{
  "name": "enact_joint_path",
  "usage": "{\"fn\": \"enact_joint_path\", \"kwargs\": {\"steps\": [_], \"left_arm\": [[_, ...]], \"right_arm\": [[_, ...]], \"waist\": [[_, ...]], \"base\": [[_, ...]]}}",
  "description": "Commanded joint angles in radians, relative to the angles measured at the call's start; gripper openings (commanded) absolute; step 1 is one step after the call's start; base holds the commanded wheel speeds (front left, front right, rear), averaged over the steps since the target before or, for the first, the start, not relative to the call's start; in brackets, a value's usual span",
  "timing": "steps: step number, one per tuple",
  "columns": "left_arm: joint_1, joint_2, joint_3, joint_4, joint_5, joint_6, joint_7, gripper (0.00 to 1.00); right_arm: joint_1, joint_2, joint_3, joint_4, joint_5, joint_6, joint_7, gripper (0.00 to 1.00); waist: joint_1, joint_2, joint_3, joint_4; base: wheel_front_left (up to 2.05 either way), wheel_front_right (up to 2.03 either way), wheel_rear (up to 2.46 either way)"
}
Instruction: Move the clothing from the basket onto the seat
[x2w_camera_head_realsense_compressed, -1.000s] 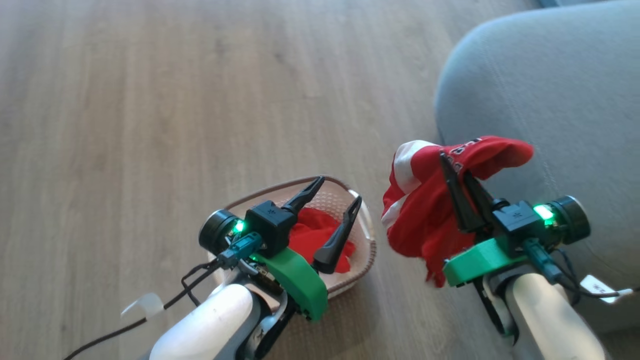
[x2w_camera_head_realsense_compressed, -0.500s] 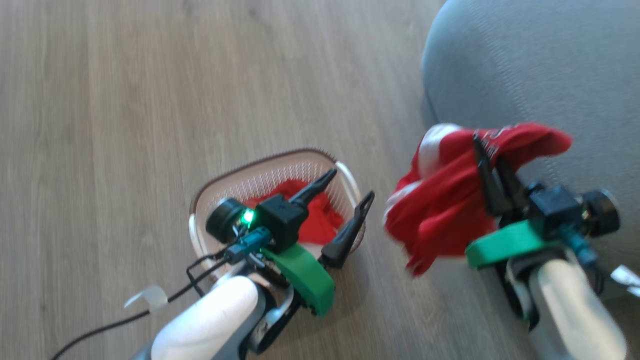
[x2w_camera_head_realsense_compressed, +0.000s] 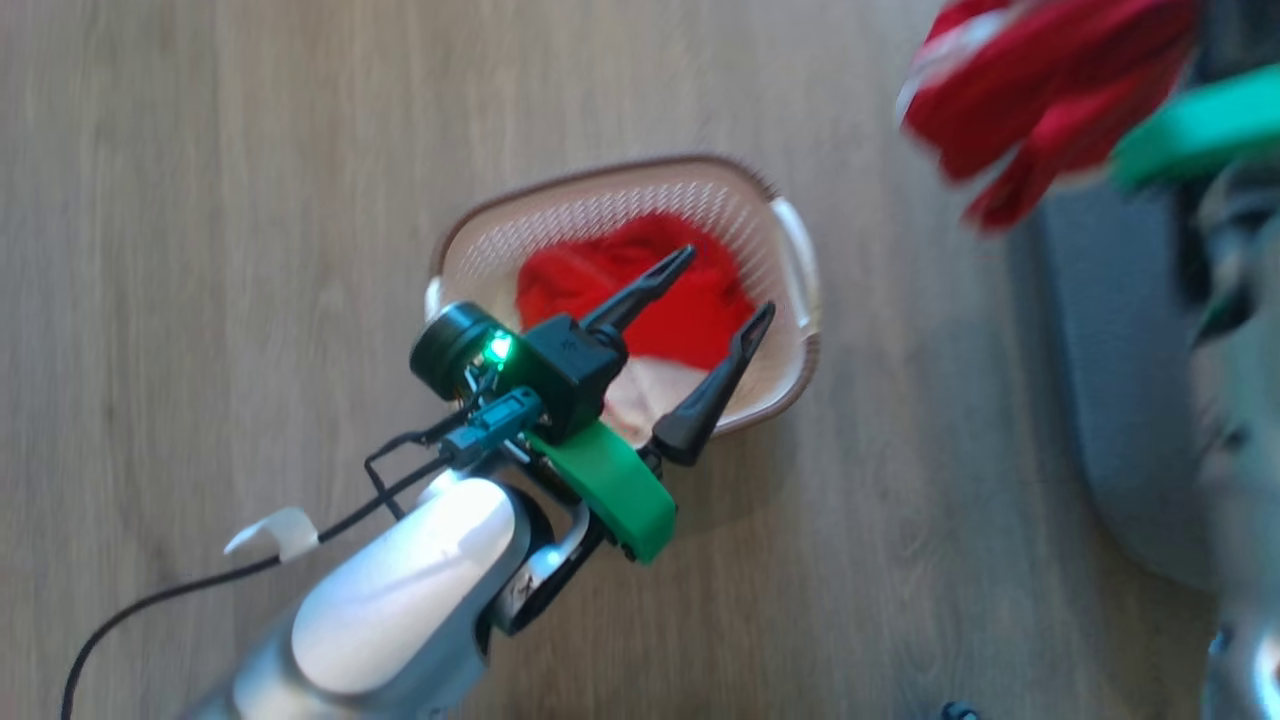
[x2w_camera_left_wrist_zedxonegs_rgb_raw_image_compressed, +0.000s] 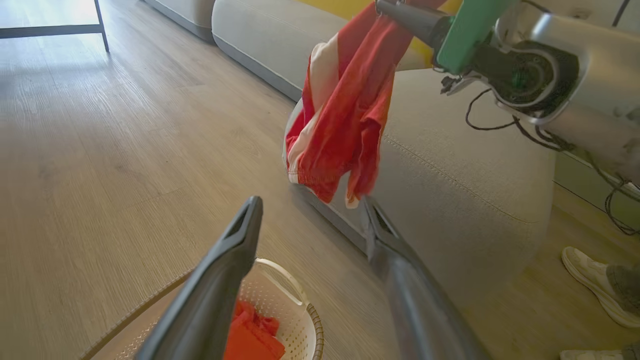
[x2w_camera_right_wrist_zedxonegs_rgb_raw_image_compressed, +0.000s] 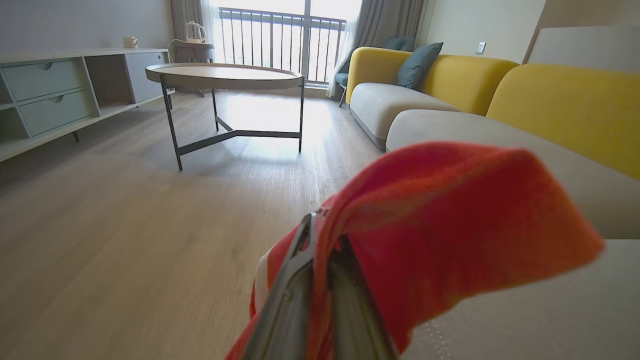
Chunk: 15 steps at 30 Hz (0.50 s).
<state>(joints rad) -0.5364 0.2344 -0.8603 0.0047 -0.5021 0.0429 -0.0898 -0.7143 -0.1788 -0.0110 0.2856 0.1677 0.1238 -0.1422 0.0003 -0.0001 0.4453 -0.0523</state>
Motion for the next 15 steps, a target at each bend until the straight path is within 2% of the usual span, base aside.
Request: {"fn": "enact_joint_path", "kwargs": {"steps": [1,7,15], "left_arm": [[-0.034,0.004,0.035,-0.028,0.007,-0.007,-0.009,1.0],[-0.054,-0.013,0.044,-0.007,-0.005,-0.02,-0.043,1.0],[-0.04,-0.044,0.029,0.038,-0.025,-0.045,-0.096,1.0]], "right_arm": [[-0.04,-0.016,-0.002,-0.028,0.008,0.007,0.008,0.0],[-0.265,-0.101,-0.165,0.025,0.021,0.007,0.115,0.0],[-0.499,-0.254,-0.37,0.07,-0.091,0.007,0.249,0.0]], "waist": [[-0.0003,0.0001,0.07,0.068],[-0.0003,0.0001,0.149,0.139],[-0.0003,0.0001,0.199,0.232]], "base": [[0.0,0.0,0.0],[0.0,0.0,0.0],[0.0,0.0,0.0]]}}
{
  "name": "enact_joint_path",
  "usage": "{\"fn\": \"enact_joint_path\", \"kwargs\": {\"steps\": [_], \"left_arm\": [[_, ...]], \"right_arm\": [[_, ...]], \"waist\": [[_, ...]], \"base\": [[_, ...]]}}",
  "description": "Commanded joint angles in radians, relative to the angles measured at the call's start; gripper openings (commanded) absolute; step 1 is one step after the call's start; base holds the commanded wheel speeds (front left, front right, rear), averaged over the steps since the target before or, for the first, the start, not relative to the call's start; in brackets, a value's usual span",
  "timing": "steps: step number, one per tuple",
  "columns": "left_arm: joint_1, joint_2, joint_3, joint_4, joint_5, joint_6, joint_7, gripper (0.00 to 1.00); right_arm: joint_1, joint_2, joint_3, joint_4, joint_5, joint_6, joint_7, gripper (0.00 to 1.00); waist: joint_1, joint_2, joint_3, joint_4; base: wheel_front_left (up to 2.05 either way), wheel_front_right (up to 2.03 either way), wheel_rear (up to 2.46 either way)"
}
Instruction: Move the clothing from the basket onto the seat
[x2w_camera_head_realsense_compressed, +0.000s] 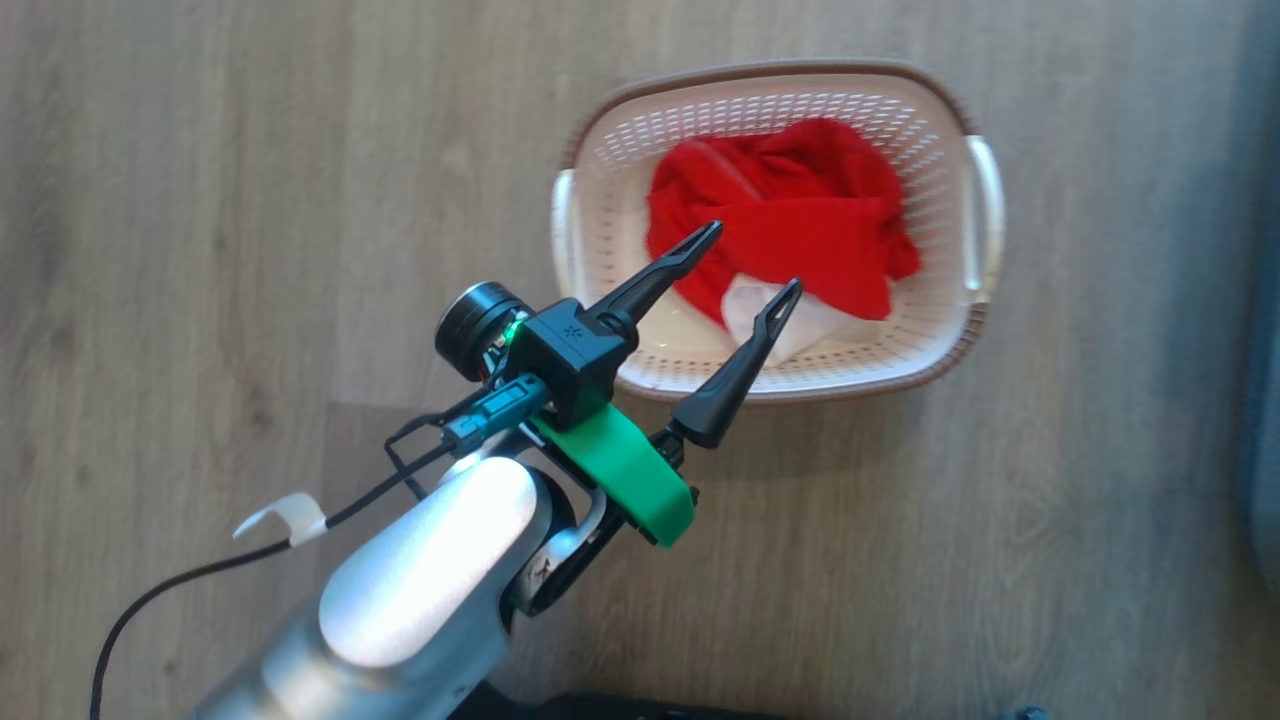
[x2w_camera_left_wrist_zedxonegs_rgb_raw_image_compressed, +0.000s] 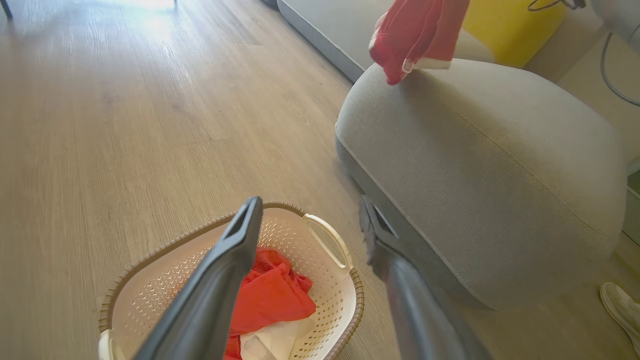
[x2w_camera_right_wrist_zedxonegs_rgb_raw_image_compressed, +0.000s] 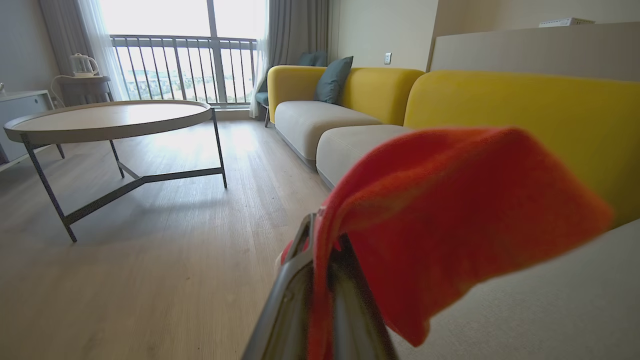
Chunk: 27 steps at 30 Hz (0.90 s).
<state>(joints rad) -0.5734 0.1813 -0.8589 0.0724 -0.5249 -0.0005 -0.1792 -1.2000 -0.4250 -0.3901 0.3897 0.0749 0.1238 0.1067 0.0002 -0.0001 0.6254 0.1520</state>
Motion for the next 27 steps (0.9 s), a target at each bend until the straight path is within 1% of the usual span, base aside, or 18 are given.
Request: {"fn": "enact_joint_path", "kwargs": {"steps": [1,6,10,12,18,21,22,27], "left_arm": [[0.001,0.007,0.027,-0.023,-0.006,-0.003,-0.013,1.0],[0.028,-0.002,0.017,0.007,-0.018,-0.012,-0.032,1.0],[0.057,0.006,0.008,0.011,-0.025,-0.01,-0.035,1.0],[0.065,0.012,0.004,0.002,-0.027,-0.008,-0.029,1.0],[0.066,0.043,-0.006,-0.04,-0.015,-0.002,-0.001,1.0],[0.063,0.063,-0.006,-0.059,-0.008,0.005,0.012,1.0],[0.061,0.074,-0.003,-0.075,-0.005,0.01,0.021,1.0],[0.055,0.097,-0.002,-0.105,0.003,0.018,0.039,1.0]], "right_arm": [[-0.035,-0.027,-0.01,-0.032,-0.01,0.007,0.016,0.0],[-0.111,-0.121,-0.098,-0.032,-0.071,0.007,0.078,0.0],[-0.138,-0.169,-0.179,-0.031,-0.106,0.007,0.127,0.0],[-0.137,-0.175,-0.214,-0.031,-0.115,0.007,0.152,0.0],[-0.046,-0.16,-0.32,-0.049,-0.115,0.007,0.174,0.0],[-0.01,-0.141,-0.392,-0.067,-0.118,0.007,0.168,0.0],[0.008,-0.126,-0.426,-0.083,-0.12,0.007,0.166,0.0],[0.035,-0.078,-0.458,-0.107,-0.122,0.007,0.156,0.0]], "waist": [[-0.0002,0.0001,0.018,0.034],[-0.0002,0.0001,-0.019,0.047],[-0.0002,0.0001,-0.051,0.024],[-0.0002,0.0001,-0.046,0.006],[-0.0002,0.0001,0.001,-0.041],[-0.0002,0.0001,0.03,-0.054],[-0.0002,0.0001,0.058,-0.059],[-0.0002,0.0001,0.123,-0.063]], "base": [[0.0,0.0,0.0],[0.0,0.0,0.0],[0.0,0.0,0.0],[0.0,0.0,0.0],[0.0,0.0,0.0],[0.0,0.0,0.0],[0.0,0.0,0.0],[0.0,0.0,0.0]]}}
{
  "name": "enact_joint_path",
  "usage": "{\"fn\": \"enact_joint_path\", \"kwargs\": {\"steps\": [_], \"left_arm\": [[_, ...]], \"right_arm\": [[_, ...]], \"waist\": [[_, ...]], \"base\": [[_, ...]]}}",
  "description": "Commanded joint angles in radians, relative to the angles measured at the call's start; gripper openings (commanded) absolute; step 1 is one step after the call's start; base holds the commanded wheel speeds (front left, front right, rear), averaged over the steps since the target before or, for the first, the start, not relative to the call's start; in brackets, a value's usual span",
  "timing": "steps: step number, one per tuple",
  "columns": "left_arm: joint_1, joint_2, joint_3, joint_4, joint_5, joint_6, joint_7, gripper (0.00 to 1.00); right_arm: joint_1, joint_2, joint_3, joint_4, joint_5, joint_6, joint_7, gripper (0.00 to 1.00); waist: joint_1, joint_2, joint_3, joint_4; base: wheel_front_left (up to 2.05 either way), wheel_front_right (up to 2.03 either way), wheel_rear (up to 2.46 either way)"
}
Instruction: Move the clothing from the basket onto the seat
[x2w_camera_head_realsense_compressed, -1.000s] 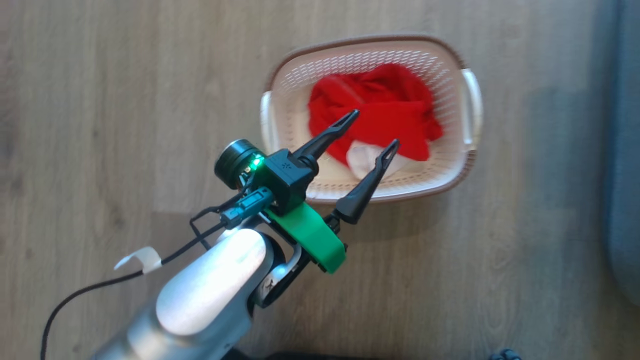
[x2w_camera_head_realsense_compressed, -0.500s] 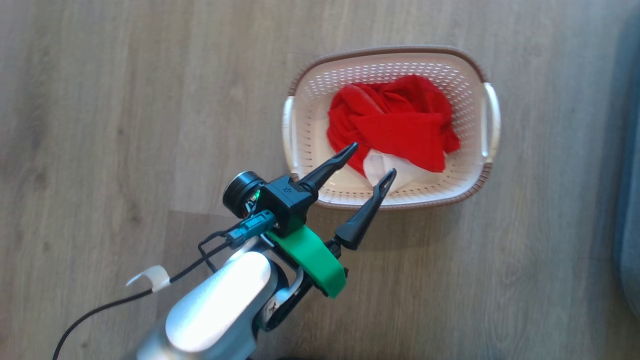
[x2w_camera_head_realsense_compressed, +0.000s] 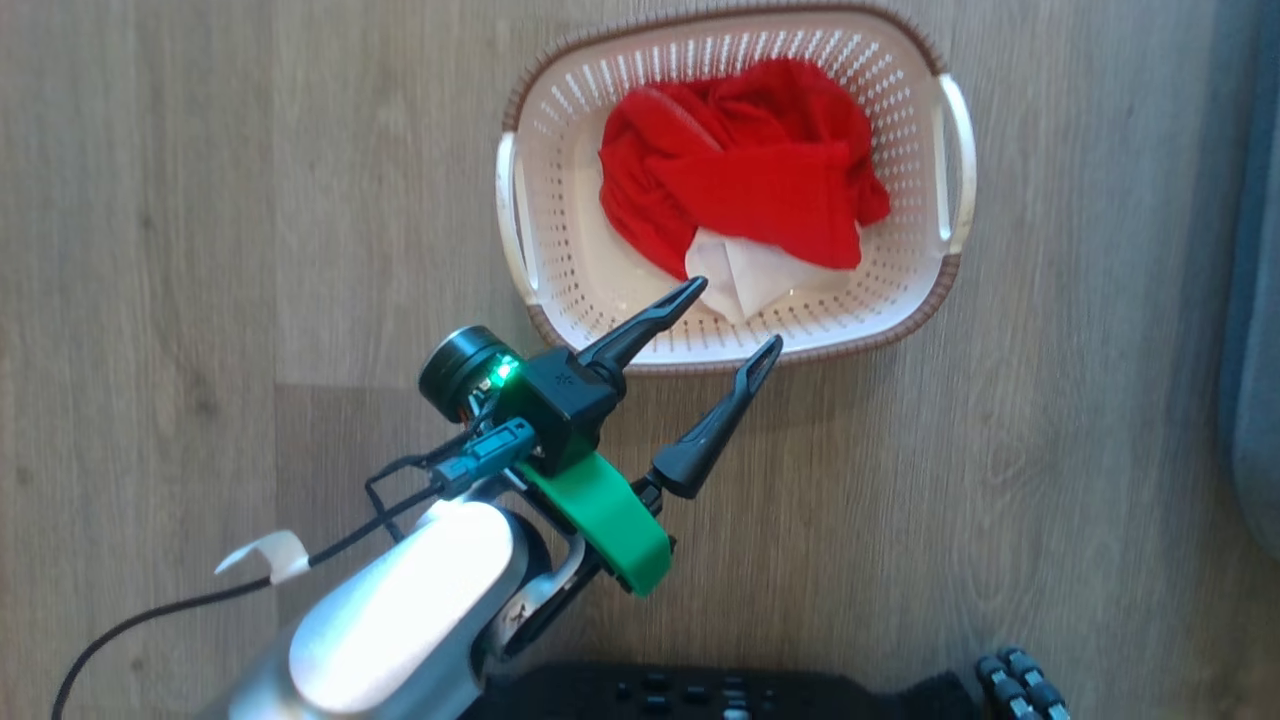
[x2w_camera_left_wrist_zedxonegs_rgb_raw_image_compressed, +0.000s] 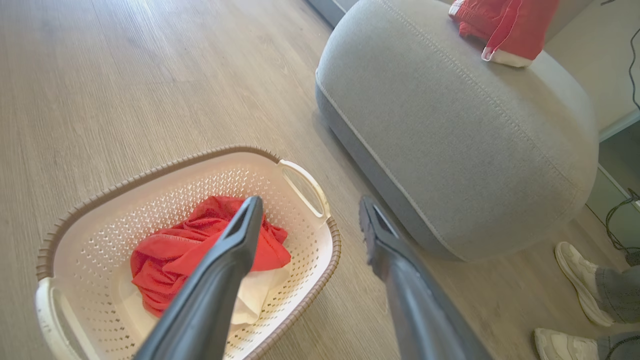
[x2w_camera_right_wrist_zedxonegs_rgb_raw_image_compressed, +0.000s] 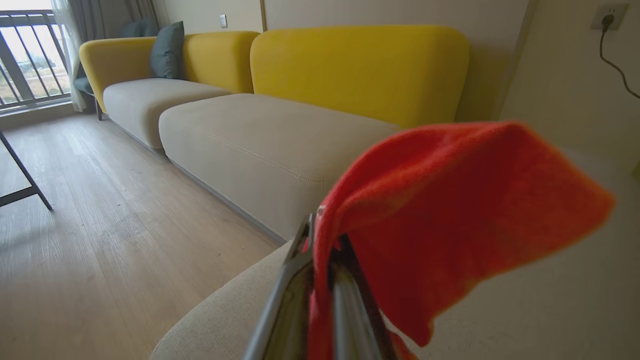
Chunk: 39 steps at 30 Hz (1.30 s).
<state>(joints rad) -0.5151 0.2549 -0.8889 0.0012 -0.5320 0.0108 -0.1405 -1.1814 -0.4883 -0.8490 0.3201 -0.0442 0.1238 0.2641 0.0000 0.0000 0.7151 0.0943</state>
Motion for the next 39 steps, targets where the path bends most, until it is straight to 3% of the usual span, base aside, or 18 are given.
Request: {"fn": "enact_joint_path", "kwargs": {"steps": [1,12,14,16,18,23,28,39], "left_arm": [[-0.005,0.028,0.028,-0.04,0.013,0.008,0.004,1.0],[-0.023,0.065,0.052,-0.07,0.014,0.018,0.007,1.0],[-0.027,0.068,0.059,-0.07,0.01,0.02,0.007,1.0],[-0.034,0.069,0.065,-0.072,0.008,0.023,0.006,1.0],[-0.039,0.068,0.071,-0.074,0.005,0.027,0.004,1.0],[-0.042,0.069,0.083,-0.071,-0.004,0.036,0.003,1.0],[-0.031,0.064,0.09,-0.05,-0.025,0.039,-0.005,1.0],[0.066,0.057,0.138,0.026,-0.12,0.069,-0.042,1.0]], "right_arm": [[0.019,-0.002,-0.001,-0.041,-0.005,0.007,-0.004,0.0],[-0.001,0.112,-0.123,-0.052,-0.167,0.007,-0.057,0.02],[-0.01,0.127,-0.146,-0.051,-0.201,0.007,-0.07,0.18],[-0.012,0.136,-0.156,-0.046,-0.228,0.007,-0.073,0.44],[-0.009,0.142,-0.154,-0.038,-0.241,0.007,-0.073,1.0],[0.021,0.142,-0.137,-0.023,-0.252,0.007,-0.08,1.0],[0.118,0.131,-0.05,0.003,-0.234,0.007,-0.098,1.0],[0.45,0.136,0.174,-0.034,-0.04,0.007,-0.155,1.0]], "waist": [[0.0,0.0,0.05,-0.005],[0.0,0.0,0.158,-0.002],[0.0,0.0,0.159,-0.007],[0.0,0.0,0.158,-0.013],[0.0,0.0,0.154,-0.019],[0.0,0.0,0.129,-0.039],[0.0,0.0,0.06,-0.058],[0.0,0.0,-0.185,-0.109]], "base": [[0.0,0.0,0.0],[0.0,0.0,0.0],[0.0,0.0,0.0],[0.0,0.0,0.0],[0.0,0.0,0.0],[0.0,0.0,0.0],[0.0,0.0,0.0],[0.0,0.0,0.0]]}}
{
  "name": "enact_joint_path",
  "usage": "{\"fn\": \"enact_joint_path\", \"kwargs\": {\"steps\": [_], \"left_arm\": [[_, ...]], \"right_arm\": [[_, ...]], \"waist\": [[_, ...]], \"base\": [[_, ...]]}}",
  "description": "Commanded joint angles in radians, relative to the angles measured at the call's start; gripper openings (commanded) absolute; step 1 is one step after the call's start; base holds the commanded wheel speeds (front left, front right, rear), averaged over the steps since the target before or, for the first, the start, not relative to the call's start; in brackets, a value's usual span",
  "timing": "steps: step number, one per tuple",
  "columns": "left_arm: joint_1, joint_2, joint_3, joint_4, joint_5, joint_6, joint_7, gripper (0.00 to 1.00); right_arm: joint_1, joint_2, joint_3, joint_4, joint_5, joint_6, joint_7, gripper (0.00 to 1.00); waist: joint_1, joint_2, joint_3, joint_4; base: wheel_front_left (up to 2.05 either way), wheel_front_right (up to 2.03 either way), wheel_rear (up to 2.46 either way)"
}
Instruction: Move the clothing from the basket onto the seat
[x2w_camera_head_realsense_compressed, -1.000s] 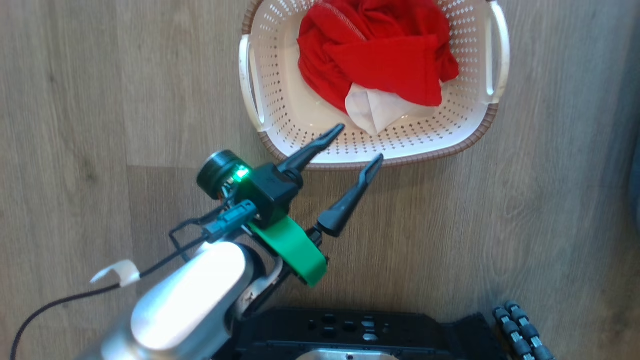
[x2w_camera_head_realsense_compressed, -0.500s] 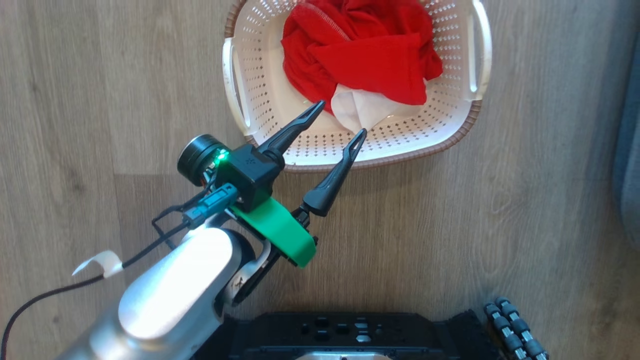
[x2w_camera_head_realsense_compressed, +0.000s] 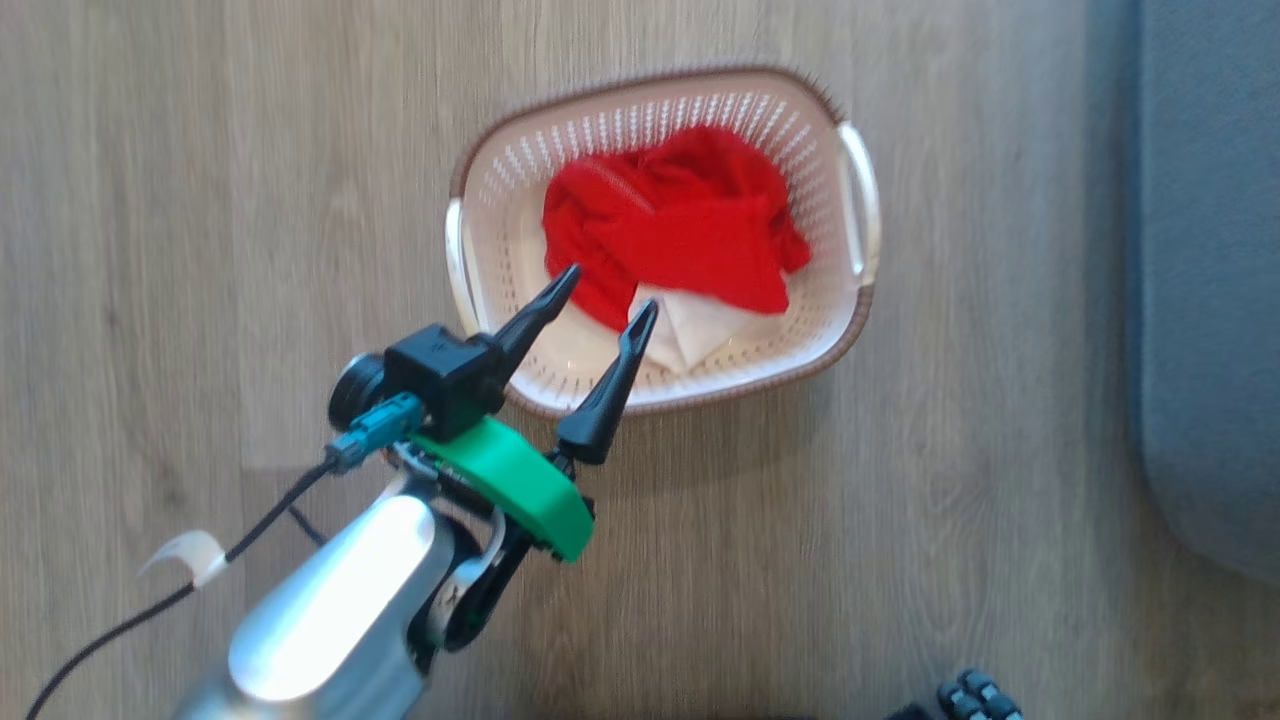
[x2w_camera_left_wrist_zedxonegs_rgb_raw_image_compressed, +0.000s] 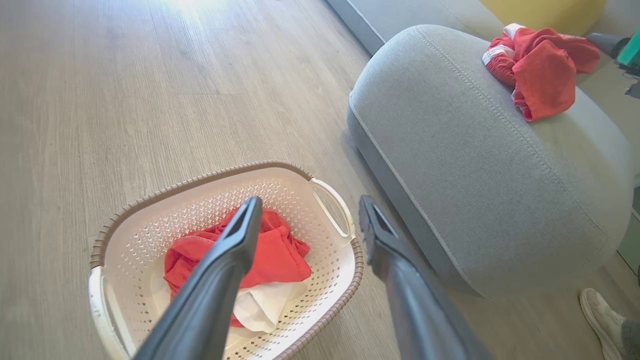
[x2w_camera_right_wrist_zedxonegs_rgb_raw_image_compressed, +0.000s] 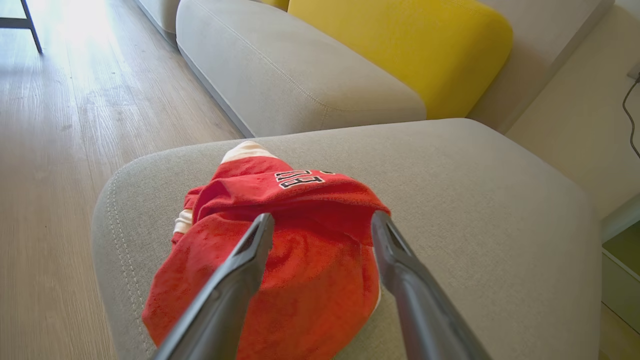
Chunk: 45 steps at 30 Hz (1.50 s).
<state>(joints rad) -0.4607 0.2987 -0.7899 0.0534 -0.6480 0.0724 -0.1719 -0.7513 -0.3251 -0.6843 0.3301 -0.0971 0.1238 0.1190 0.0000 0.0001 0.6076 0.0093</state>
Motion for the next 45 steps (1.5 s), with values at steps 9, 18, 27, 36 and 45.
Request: {"fn": "enact_joint_path", "kwargs": {"steps": [9,18,27,36,45], "left_arm": [[0.109,0.011,0.102,0.026,-0.066,0.053,-0.053,1.0],[0.229,0.054,0.236,0.066,-0.103,0.112,-0.084,1.0],[0.321,0.083,0.356,0.093,-0.084,0.124,-0.089,1.0],[0.397,0.027,0.453,0.114,-0.013,0.092,-0.09,1.0],[0.468,-0.03,0.55,0.128,0.092,0.037,-0.09,1.0]], "right_arm": [[0.251,0.035,0.119,-0.185,0.125,0.007,-0.066,1.0],[0.48,0.166,0.271,-0.348,0.135,0.007,-0.096,1.0],[0.599,0.216,0.491,-0.349,0.105,0.007,-0.197,1.0],[0.672,0.217,0.651,-0.187,0.037,0.007,-0.348,1.0],[0.726,0.265,0.654,-0.11,0.031,0.007,-0.38,1.0]], "waist": [[0.0,-0.0001,-0.263,-0.003],[0.0,-0.0001,-0.41,0.072],[0.0,-0.0001,-0.489,0.139],[0.0,-0.0001,-0.531,0.169],[0.0,-0.0001,-0.543,0.163]], "base": [[0.0,0.0,0.0],[0.0,0.0,0.0],[0.0,0.0,0.0],[0.0,0.0,0.0],[0.0,0.0,0.0]]}}
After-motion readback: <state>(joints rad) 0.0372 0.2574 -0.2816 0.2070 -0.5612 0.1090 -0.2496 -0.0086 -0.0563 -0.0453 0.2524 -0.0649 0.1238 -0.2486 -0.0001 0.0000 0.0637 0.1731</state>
